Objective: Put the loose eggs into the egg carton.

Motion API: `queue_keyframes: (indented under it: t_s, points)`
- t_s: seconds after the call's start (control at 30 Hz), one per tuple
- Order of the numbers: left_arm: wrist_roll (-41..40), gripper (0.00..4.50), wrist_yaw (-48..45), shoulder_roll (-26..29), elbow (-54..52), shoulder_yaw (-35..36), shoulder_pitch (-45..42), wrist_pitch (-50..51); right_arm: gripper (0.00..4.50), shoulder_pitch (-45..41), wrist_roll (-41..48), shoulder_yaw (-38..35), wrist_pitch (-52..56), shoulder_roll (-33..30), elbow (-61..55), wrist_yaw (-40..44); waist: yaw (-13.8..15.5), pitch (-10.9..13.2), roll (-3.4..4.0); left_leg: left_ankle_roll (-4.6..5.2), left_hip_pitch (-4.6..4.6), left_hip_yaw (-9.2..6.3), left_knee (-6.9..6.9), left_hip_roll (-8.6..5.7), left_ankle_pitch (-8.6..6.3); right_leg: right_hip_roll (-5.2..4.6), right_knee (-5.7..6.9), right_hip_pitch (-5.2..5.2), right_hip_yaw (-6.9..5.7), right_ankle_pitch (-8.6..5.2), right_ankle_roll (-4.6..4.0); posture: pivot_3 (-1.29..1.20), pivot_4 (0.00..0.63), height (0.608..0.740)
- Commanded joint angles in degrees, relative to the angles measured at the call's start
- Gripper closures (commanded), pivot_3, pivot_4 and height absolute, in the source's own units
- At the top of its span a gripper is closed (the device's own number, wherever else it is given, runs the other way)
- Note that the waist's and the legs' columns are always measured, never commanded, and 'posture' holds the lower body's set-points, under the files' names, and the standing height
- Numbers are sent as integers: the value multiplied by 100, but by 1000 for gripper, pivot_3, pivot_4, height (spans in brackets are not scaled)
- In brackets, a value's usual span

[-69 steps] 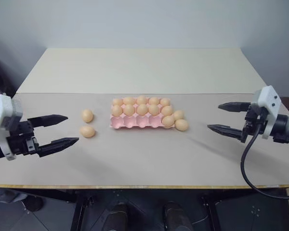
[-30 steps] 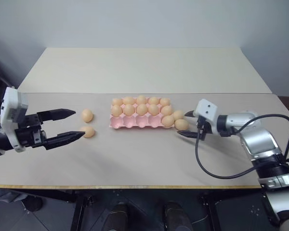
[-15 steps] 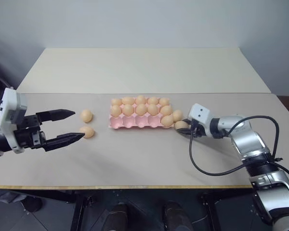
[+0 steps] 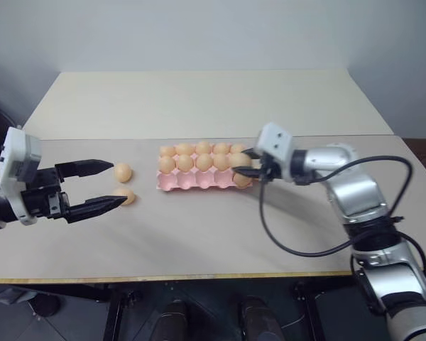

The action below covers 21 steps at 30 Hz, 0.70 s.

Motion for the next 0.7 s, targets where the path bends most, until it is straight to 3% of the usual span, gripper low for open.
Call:
queue_keyframes:
  t_s: [0.03,0.13,0.4,0.6,0.7]
  points:
    - [-64,0,33,11,-130,45,1,-25,2828,-187,-299,252,-56,277,260,-266,26,0,0,-1,-4,0,1,0,1,-1,2,-6,0,0,0,0,150,740]
    - [-96,0,67,-19,-198,55,44,-3,2828,-304,-584,396,-159,482,643,-527,42,0,0,-10,-6,1,1,-1,6,0,12,-16,5,1,-1,0,150,740]
    - [-166,0,92,-12,-232,135,137,17,137,-297,-502,174,0,428,321,-522,66,0,0,-15,-30,12,1,-1,9,1,35,-59,24,2,-2,0,150,740]
    - [-127,0,66,9,-145,151,138,-27,39,-141,179,-572,599,-29,-683,-211,76,0,0,-16,-40,14,1,-1,10,1,36,-67,25,1,-2,0,150,740]
    - [-51,0,-33,79,-3,287,233,-37,39,284,655,-1168,668,-640,-1228,182,116,0,0,-16,-43,14,1,-1,9,1,31,-65,23,1,-1,0,150,740]
